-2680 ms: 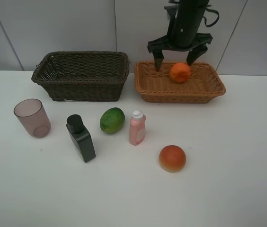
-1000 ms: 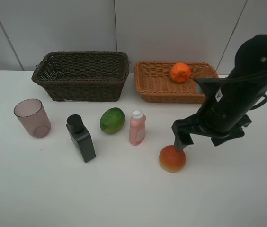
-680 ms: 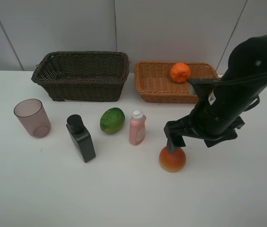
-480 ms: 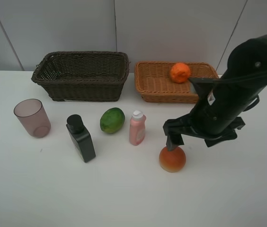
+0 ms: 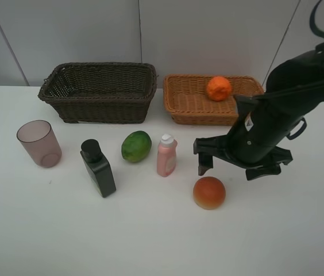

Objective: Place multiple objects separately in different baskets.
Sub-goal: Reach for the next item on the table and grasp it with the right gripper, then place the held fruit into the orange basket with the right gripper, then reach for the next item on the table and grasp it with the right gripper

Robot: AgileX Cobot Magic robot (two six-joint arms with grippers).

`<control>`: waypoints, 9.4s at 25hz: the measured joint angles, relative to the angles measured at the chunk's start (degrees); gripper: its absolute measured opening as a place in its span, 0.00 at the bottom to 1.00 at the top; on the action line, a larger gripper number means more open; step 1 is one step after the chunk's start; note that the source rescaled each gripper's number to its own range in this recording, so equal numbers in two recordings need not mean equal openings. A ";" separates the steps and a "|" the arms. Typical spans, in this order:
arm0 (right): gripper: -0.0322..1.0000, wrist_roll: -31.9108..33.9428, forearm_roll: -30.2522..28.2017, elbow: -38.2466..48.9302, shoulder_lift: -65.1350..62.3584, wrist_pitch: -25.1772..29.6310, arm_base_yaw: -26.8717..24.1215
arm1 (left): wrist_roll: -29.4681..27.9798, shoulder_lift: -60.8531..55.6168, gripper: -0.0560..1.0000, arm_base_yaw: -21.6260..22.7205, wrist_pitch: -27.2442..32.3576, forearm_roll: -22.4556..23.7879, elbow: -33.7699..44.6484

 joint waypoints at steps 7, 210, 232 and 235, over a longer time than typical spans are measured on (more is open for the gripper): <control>1.00 3.70 -0.39 -1.75 4.44 -1.39 0.00 | 0.00 0.00 0.98 0.00 0.00 0.00 0.00; 1.00 13.53 0.66 -41.07 25.09 22.61 7.33 | 0.00 0.00 0.98 0.00 0.00 0.00 0.00; 0.74 11.97 0.00 -41.07 29.02 21.24 7.33 | 0.00 0.00 0.98 0.00 0.00 0.00 0.00; 0.24 11.97 0.14 -41.07 29.02 21.24 7.33 | 0.00 0.00 0.98 0.00 0.00 0.00 0.00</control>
